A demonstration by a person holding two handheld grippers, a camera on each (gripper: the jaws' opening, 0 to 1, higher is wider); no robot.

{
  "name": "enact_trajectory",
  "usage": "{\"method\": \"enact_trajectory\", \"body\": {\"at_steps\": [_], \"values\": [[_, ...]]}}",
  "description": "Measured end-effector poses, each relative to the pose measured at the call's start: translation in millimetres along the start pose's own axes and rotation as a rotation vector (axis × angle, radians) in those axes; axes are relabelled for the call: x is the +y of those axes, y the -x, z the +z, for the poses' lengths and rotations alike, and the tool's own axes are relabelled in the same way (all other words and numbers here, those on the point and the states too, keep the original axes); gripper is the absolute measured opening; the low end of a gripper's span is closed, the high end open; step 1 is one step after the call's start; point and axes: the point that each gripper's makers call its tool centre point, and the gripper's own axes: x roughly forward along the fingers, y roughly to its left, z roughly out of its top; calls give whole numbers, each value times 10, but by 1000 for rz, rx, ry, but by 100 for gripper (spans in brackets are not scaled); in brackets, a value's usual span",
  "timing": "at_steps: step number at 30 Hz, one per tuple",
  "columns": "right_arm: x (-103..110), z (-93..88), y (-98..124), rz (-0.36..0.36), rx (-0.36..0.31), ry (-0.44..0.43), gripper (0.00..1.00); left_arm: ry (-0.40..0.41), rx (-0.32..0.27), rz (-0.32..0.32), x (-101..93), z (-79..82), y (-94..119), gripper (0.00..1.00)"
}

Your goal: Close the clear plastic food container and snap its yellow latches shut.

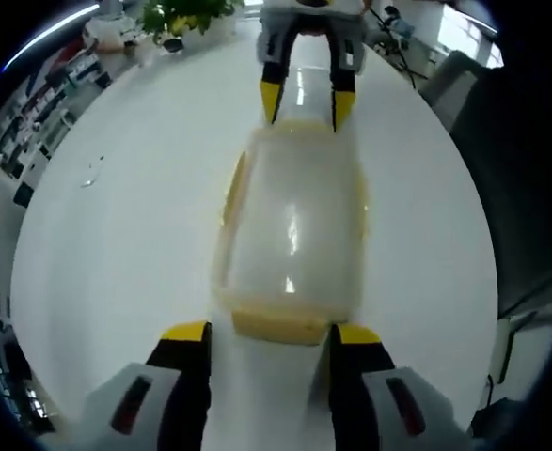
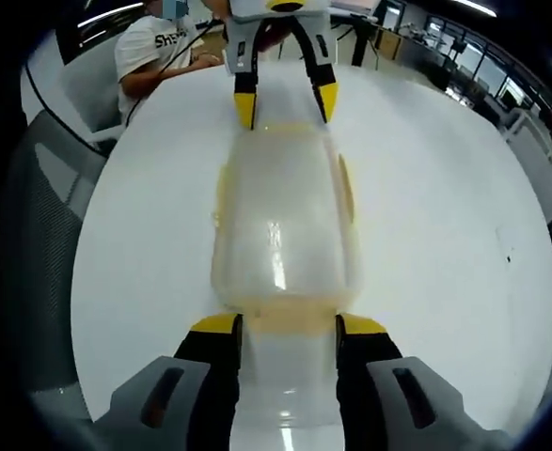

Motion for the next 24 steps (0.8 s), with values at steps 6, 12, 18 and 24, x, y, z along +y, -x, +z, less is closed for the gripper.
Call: {"method": "enact_trajectory", "body": {"at_steps": [6, 12, 18, 24], "values": [[8, 0, -64, 14, 35, 38, 38, -36, 6, -5, -4, 7, -38, 41], [-13, 4, -103, 24, 72, 38, 37, -26, 5, -54, -59, 18, -45, 33], [-17, -12, -91, 31, 80, 61, 36, -31, -11, -54, -75, 13, -36, 33], [-32, -10, -95, 44, 81, 49, 36, -14, 2, -70, -68, 12, -53, 32]]}}
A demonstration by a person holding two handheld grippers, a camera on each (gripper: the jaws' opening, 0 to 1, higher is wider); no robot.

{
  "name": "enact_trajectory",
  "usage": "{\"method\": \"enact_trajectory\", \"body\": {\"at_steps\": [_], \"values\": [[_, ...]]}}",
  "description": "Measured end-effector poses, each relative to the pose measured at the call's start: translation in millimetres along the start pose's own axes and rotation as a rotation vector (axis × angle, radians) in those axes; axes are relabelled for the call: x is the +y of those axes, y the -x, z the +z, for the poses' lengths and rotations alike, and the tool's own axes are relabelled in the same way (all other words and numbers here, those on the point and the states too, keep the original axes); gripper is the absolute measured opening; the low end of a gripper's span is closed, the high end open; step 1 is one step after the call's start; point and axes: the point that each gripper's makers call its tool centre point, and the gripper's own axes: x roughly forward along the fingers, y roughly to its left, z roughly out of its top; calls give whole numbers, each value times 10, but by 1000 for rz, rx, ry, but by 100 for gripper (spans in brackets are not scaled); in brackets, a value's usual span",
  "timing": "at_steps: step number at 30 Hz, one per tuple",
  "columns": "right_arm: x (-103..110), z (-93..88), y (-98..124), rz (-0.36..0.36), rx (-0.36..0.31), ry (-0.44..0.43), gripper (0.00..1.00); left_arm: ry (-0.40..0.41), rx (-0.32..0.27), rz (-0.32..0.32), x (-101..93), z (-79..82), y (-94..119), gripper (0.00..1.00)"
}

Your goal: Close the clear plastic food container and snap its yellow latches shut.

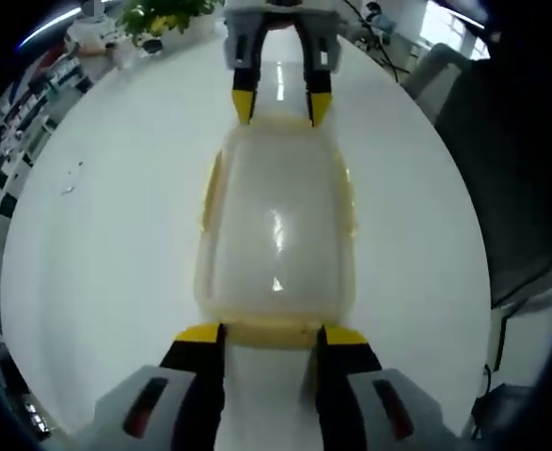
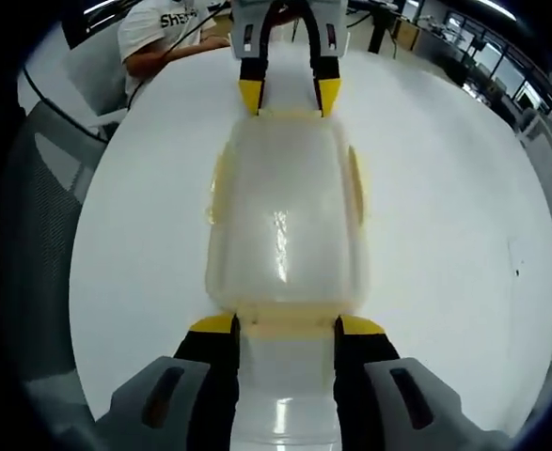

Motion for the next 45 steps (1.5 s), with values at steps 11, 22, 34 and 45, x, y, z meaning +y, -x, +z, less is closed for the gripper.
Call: {"method": "enact_trajectory", "body": {"at_steps": [11, 22, 34, 45], "values": [[-24, 0, 3, 12, 12, 22, 35, 44, -21, 13, -22, -17, 10, 32], [64, 180, 211, 8, -22, 30, 35, 40, 9, 29, -108, -29, 264, 32], [48, 396, 677, -35, -27, 48, 35, 35, -36, 80, -61, 114, 714, 32], [-8, 283, 777, -51, -2, 45, 35, 25, -35, 86, -2, 284, 753, 32]]}}
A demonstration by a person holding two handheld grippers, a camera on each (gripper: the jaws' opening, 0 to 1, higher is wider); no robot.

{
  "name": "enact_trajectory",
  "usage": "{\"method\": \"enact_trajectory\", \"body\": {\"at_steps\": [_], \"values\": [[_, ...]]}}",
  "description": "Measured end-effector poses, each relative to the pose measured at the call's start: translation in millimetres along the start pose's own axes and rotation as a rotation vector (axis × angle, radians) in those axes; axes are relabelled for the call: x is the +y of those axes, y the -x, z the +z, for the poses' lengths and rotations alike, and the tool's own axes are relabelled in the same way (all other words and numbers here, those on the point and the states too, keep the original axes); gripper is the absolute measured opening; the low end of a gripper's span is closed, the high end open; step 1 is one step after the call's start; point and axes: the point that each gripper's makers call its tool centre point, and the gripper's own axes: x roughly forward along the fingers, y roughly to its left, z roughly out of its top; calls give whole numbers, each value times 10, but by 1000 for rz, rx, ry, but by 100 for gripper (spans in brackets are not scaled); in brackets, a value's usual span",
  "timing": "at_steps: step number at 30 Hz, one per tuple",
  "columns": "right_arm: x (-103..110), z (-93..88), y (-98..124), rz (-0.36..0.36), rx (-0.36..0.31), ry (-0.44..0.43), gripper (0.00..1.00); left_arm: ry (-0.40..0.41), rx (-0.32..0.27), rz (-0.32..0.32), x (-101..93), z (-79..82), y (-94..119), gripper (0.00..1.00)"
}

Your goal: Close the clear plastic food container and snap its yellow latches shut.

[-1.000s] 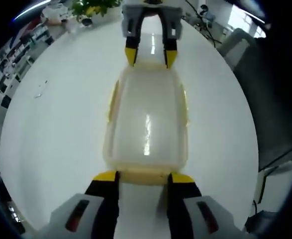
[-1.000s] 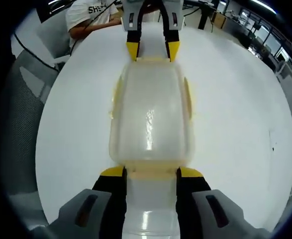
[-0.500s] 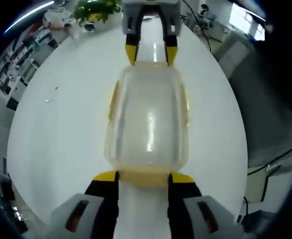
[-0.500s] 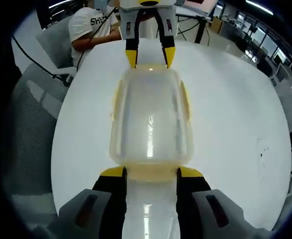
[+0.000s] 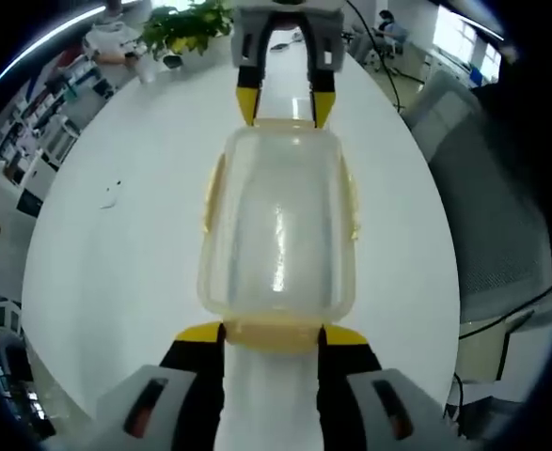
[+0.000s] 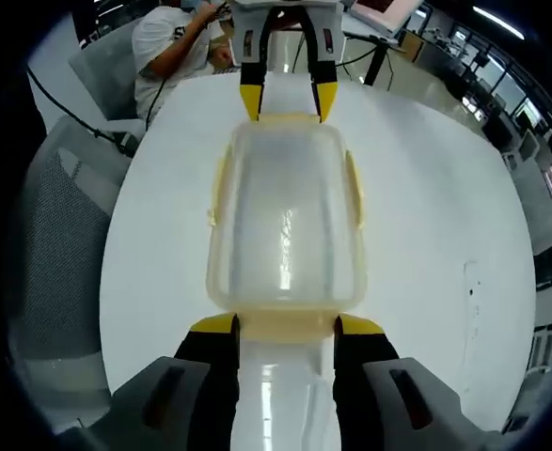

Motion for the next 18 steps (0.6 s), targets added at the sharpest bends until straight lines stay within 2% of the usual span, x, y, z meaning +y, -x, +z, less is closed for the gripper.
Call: {"method": "enact_trajectory", "body": {"at_steps": [8, 18], "values": [[11, -220, -20, 21, -3, -6, 35, 6, -2, -4, -44, 154, -103, 32], [33, -383, 71, 30, -9, -1, 35, 10, 16, -14, -72, 331, -180, 32]]}}
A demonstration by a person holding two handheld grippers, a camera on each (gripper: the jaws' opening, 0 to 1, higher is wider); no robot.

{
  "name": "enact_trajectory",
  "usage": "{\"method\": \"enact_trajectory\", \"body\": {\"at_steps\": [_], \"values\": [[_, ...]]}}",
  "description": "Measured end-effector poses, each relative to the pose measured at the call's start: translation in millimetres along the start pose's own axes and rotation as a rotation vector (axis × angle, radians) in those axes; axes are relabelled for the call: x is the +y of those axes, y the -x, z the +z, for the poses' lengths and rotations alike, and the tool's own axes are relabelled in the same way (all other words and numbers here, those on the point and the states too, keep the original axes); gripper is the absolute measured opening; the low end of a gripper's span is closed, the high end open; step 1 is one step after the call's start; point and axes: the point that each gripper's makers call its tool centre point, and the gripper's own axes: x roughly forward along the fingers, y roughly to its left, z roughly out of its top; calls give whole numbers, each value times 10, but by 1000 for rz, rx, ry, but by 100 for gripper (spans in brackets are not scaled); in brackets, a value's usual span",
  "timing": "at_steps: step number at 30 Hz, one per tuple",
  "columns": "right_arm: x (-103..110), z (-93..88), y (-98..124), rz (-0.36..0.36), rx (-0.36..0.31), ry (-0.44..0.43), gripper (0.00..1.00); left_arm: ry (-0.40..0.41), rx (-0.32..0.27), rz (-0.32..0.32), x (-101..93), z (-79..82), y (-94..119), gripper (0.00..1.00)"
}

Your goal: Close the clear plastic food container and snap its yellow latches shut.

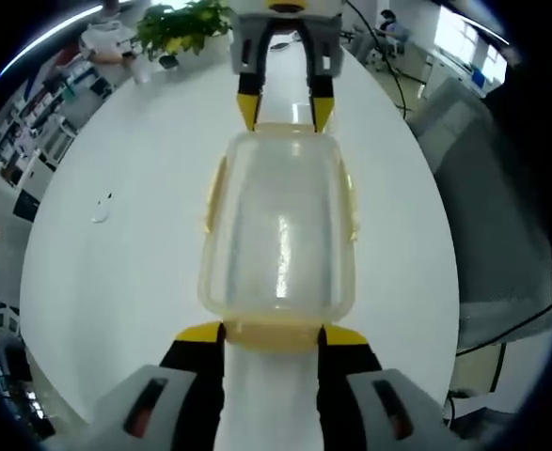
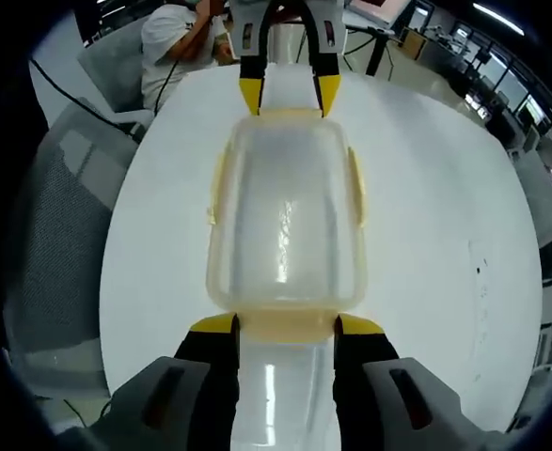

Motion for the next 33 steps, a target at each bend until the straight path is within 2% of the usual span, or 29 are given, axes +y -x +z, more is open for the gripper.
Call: {"method": "enact_trajectory", "body": {"at_steps": [5, 19, 33], "values": [[-20, -85, 46, -2, -10, 1, 35, 5, 6, 4, 7, 110, -47, 32], [34, -491, 171, -1, -11, -10, 35, -3, 14, -3, -45, 463, -188, 32], [120, -979, 346, 4, -5, -37, 35, -23, 3, -24, -126, 944, -442, 32]]}}
